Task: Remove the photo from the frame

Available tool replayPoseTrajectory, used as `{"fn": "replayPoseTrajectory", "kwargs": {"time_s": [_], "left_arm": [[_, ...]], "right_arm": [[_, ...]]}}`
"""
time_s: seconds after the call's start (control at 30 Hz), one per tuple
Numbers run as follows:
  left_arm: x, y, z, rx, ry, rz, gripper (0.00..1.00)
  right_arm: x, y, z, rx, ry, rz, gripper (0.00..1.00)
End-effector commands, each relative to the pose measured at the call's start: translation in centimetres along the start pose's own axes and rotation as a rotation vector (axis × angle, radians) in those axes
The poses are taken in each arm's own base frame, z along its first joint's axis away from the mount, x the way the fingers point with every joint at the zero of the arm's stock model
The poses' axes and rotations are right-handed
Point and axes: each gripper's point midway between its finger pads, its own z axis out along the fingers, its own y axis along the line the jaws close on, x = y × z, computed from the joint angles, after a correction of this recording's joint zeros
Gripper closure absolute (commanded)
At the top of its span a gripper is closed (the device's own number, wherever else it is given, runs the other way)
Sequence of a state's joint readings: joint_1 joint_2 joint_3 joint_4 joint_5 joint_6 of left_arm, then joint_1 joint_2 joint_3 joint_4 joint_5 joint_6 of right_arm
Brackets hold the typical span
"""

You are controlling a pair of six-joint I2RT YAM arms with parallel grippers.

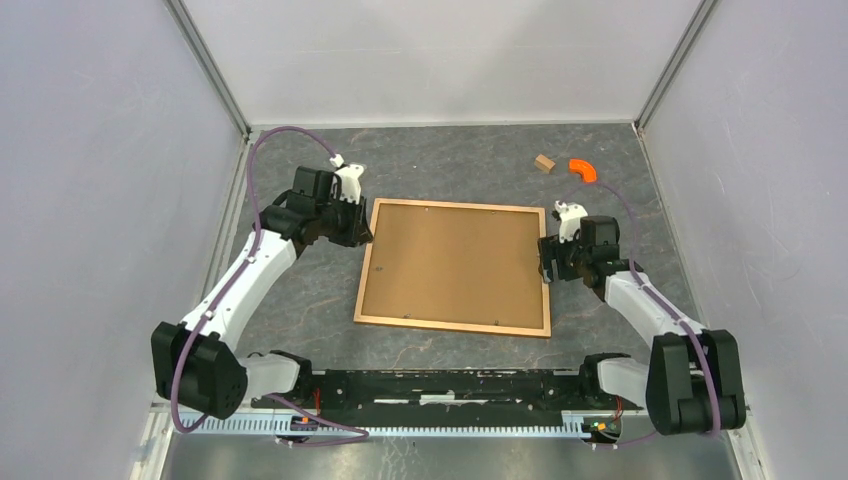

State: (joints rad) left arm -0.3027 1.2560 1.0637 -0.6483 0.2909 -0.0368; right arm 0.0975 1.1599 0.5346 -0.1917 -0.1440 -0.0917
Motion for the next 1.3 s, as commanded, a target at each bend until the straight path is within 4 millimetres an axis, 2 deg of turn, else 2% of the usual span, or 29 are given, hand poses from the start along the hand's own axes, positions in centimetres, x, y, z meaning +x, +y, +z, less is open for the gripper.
{"fn": "replayPoseTrajectory", "kwargs": {"time_s": [0.0,0.17,0.3,0.4,0.5,0.6,0.7,0.77,0.9,1.07,1.27], "left_arm": [[-1.1,-0.4,-0.8,0.018,-0.057,-0.006,0.98],[-1.0,-0.4,-0.5,0.02,-0.053,-0.01,0.98],[-0.9,-0.3,-0.3,0.025,-0.044,-0.019,0.98],[-0.9,-0.4,-0.1,0.027,-0.04,-0.022,0.98],[-0.8,-0.3,0.0,0.026,-0.035,-0.024,0.98],[-0.7,-0.2,0.3,0.029,-0.027,-0.03,0.98],[-0.6,-0.2,0.5,0.033,-0.021,-0.036,0.98],[-0.7,-0.1,0.6,0.031,-0.021,-0.04,0.98],[-0.4,0.1,0.9,0.03,-0.005,-0.049,0.98],[-0.1,0.4,1.2,0.026,0.008,-0.053,0.98],[0.2,0.3,1.0,0.032,0.014,-0.053,0.98]], "right_arm": [[0.4,1.4,0.9,-0.091,0.003,0.081,0.21],[1.5,1.9,1.5,-0.116,0.03,0.09,0.33],[2.0,2.2,2.1,-0.144,0.057,0.085,0.54],[2.4,2.4,2.9,-0.175,0.127,0.07,0.65],[2.6,2.6,4.0,-0.227,0.191,0.044,0.82],[2.1,2.2,5.4,-0.24,0.222,0.01,0.88],[0.0,1.4,6.8,-0.248,0.221,-0.066,0.91],[-2.1,0.7,7.8,-0.252,0.205,-0.128,0.91],[-7.4,0.3,9.9,-0.293,0.146,-0.251,0.92],[-12.2,3.1,11.9,-0.403,0.103,-0.466,0.92],[-14.9,6.6,13.8,-0.449,0.074,-0.778,0.92]]}}
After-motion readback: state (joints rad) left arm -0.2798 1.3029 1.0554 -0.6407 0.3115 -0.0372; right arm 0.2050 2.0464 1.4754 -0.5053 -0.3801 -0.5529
